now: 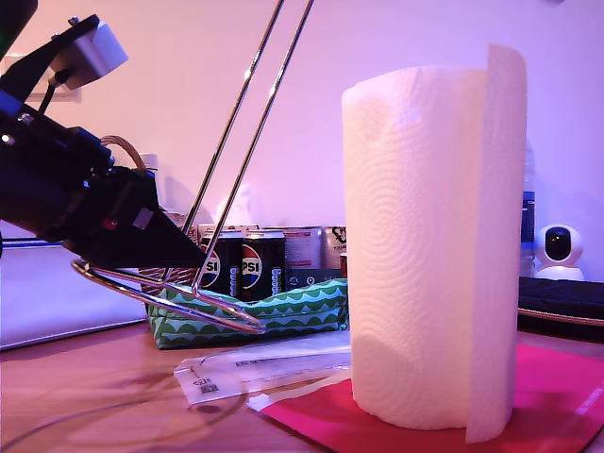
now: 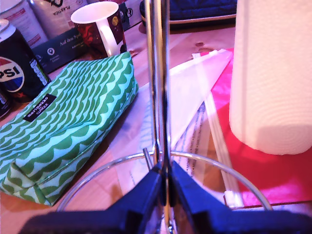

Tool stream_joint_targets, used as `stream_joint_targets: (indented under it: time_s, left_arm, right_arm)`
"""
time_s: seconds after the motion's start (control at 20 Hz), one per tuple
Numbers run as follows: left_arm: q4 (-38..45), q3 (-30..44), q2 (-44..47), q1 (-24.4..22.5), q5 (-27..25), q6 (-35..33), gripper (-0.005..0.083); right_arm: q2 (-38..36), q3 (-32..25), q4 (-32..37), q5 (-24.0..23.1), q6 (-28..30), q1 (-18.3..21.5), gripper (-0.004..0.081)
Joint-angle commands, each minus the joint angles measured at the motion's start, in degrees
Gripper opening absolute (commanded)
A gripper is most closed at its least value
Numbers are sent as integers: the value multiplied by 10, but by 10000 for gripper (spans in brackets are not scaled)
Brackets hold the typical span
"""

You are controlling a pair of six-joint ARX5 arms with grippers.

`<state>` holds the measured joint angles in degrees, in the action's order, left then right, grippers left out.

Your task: Insert the paper towel roll into the metallic stand.

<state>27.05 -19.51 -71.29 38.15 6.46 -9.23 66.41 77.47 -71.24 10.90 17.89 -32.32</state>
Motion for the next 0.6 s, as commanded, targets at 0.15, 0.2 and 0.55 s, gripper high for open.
stream_joint_targets:
  time_s: [0.15, 0.2, 0.55]
  left_arm:
    - [13, -7, 9, -2, 1, -2, -23]
    - [13, -7, 9, -2, 2, -2, -23]
    - [13, -7, 9, -2, 6, -2, -23]
  right_arm:
    - [63, 64, -5, -48, -16, -52, 460]
    - [76, 70, -5, -56, -16, -60, 480]
    - [138, 78, -1, -79, -14, -103, 515]
